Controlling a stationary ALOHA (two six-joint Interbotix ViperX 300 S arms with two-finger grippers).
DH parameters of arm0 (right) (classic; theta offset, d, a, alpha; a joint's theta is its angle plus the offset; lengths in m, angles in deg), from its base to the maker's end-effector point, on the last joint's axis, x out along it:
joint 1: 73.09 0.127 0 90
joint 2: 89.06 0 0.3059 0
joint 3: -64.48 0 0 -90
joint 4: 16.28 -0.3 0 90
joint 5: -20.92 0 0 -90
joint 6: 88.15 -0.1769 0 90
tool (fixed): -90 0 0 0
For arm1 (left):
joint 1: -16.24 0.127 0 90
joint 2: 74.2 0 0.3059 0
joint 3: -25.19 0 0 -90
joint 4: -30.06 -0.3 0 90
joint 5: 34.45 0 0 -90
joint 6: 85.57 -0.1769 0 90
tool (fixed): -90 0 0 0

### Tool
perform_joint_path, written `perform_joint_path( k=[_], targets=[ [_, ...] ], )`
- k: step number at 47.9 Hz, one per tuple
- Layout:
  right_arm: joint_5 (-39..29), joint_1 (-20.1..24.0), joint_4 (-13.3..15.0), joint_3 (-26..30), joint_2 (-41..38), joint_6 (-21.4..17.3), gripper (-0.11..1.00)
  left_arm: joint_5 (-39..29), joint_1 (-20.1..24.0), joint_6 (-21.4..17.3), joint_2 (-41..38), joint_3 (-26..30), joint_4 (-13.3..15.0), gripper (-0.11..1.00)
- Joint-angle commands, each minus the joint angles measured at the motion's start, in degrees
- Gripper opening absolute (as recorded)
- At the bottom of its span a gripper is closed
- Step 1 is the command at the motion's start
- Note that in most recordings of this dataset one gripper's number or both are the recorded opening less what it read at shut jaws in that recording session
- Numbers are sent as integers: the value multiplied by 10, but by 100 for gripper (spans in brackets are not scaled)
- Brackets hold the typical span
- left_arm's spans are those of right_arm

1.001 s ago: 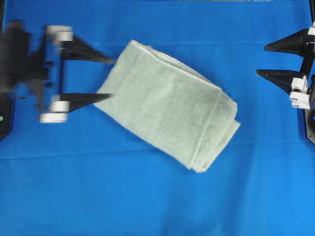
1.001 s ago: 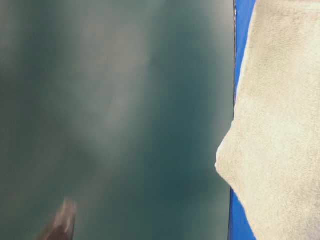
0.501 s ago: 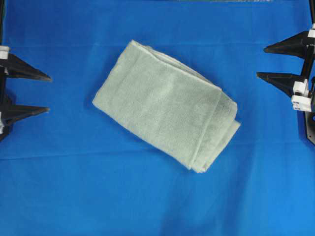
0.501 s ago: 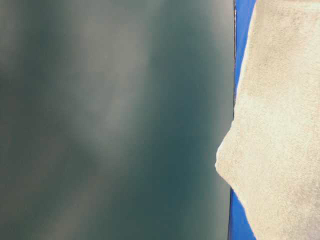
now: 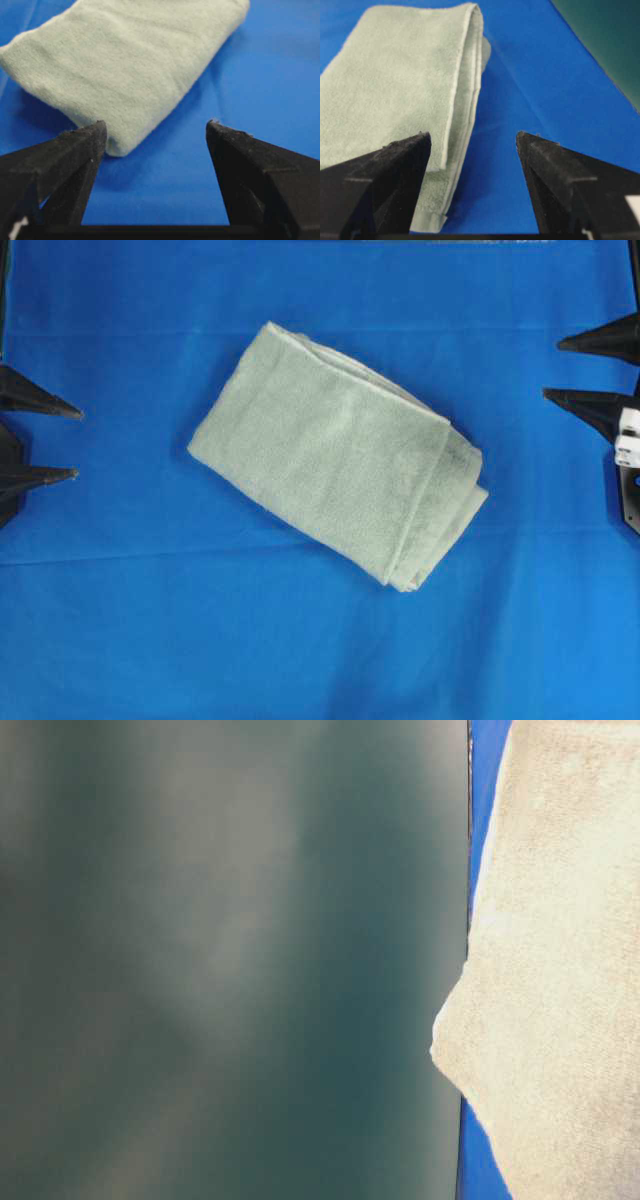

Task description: Fold a bath towel.

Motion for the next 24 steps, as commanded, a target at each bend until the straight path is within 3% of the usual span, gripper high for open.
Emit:
perform_joint_path(
  k=[1, 24],
  targets=[
    [4, -3, 2, 1, 4, -1, 67, 3, -1, 1, -4, 5, -2, 77],
    [4, -4, 0, -9, 7, -1, 67, 3, -1, 0, -4, 5, -3, 77]
  ],
)
